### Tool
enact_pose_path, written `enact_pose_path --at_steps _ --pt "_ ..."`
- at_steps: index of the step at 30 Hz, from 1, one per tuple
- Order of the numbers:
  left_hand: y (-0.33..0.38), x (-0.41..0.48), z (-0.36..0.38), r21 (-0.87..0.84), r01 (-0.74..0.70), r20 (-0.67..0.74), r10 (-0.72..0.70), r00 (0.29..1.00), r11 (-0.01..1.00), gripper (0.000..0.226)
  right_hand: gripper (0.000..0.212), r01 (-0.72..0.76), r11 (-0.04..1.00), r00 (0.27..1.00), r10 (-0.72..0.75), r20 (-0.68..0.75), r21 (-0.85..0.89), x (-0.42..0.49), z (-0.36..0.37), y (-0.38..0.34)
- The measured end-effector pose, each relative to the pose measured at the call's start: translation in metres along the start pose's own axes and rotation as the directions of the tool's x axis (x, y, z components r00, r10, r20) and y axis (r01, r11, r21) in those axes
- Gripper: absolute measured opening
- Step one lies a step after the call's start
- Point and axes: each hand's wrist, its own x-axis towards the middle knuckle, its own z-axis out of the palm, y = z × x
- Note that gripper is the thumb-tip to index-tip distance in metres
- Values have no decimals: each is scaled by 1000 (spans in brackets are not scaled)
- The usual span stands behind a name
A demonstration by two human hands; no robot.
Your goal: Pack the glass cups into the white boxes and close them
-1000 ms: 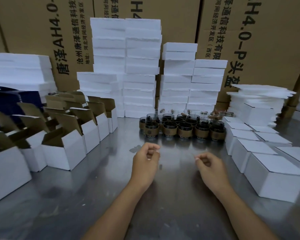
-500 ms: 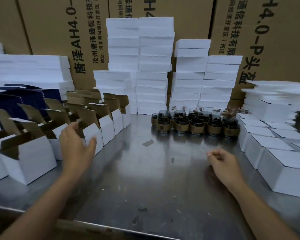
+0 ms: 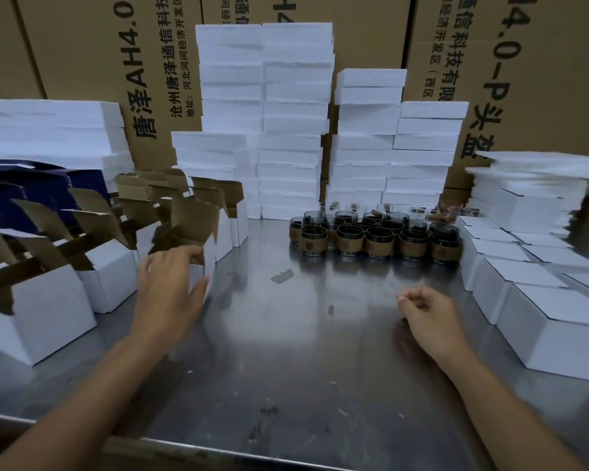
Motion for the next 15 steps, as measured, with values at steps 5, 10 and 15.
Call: enact_pose_path --at_steps 5,10,15 --pt "72 -8 23 -160 -147 -28 145 989 976 33 16 0 1000 1000 0 8 -7 0 1 -2" --pt "145 -24 58 -275 -266 -15 272 962 924 31 21 28 998 1000 -28 5 61 -2 3 -4" --pt "178 -32 76 -318 -364 -6 382 924 875 32 15 61 974 998 -56 -29 216 1 2 -13"
